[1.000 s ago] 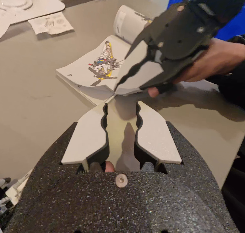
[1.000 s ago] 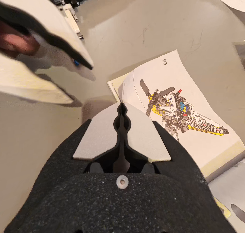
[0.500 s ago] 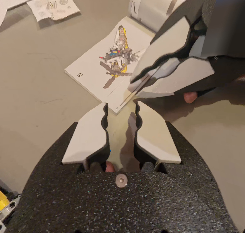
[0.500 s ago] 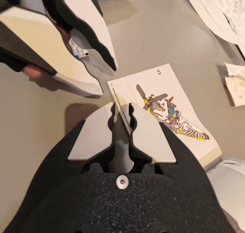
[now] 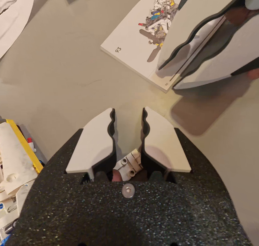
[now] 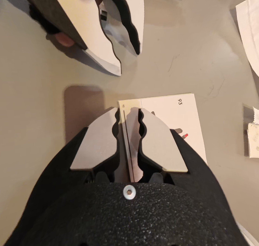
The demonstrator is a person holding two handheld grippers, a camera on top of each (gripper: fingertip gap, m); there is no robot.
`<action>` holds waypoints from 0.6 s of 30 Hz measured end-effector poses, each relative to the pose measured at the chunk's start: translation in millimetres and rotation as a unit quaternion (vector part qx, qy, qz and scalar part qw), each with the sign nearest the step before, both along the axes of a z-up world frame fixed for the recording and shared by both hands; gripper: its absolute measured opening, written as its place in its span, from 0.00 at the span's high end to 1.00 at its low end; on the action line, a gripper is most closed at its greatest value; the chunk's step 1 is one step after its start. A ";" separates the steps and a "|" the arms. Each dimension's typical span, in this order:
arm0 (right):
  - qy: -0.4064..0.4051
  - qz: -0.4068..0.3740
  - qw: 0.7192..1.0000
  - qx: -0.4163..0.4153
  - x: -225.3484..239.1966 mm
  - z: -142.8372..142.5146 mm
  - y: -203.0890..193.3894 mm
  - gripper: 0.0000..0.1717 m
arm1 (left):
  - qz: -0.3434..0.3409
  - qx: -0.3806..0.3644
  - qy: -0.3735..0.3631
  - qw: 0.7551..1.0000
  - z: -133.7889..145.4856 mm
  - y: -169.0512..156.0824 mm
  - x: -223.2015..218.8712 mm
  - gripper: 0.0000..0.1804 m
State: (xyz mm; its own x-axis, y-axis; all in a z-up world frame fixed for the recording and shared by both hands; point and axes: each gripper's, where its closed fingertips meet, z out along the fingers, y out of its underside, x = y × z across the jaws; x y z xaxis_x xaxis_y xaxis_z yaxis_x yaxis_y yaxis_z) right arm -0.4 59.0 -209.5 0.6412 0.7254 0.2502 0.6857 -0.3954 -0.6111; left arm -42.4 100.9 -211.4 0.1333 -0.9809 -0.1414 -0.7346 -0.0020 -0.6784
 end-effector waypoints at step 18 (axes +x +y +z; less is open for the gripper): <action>0.109 -0.048 0.992 -0.030 5.0 -0.4 -7.5 0.97 | -0.036 -0.061 -0.069 0.995 37.3 3.7 64.3 0.78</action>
